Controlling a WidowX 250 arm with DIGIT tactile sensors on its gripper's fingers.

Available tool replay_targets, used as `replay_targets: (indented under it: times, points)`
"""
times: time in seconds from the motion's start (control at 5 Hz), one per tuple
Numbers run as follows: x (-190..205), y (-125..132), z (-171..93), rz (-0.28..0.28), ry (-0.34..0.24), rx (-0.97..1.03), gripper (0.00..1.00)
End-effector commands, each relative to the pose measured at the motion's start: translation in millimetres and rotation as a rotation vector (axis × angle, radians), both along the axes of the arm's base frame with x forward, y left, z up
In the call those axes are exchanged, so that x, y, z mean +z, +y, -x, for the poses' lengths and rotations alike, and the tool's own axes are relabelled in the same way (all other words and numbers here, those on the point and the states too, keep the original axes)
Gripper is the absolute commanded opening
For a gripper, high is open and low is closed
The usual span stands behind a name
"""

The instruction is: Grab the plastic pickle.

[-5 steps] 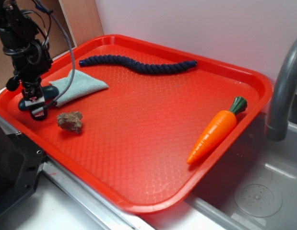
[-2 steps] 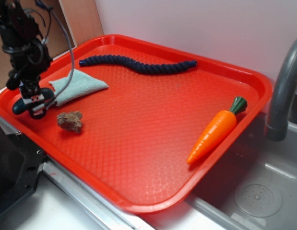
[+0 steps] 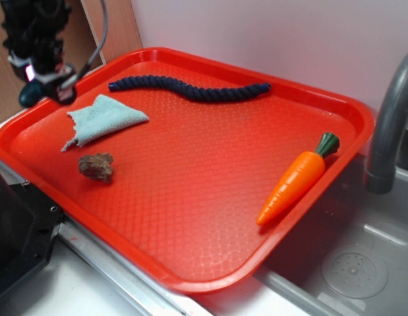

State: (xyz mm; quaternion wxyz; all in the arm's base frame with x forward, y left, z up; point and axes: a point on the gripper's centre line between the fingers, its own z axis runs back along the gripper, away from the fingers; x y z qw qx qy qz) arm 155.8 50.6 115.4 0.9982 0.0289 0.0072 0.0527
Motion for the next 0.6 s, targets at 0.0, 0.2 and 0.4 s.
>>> replay_targets:
  times: [0.0,0.2,0.4]
  points:
    - [94,-45,-22,0.099,-0.151,0.021,0.0]
    - [116,-57,-9,0.084,-0.221,0.038,0.0]
    - [117,-58,-3,0.148,-0.214,-0.034,0.0]
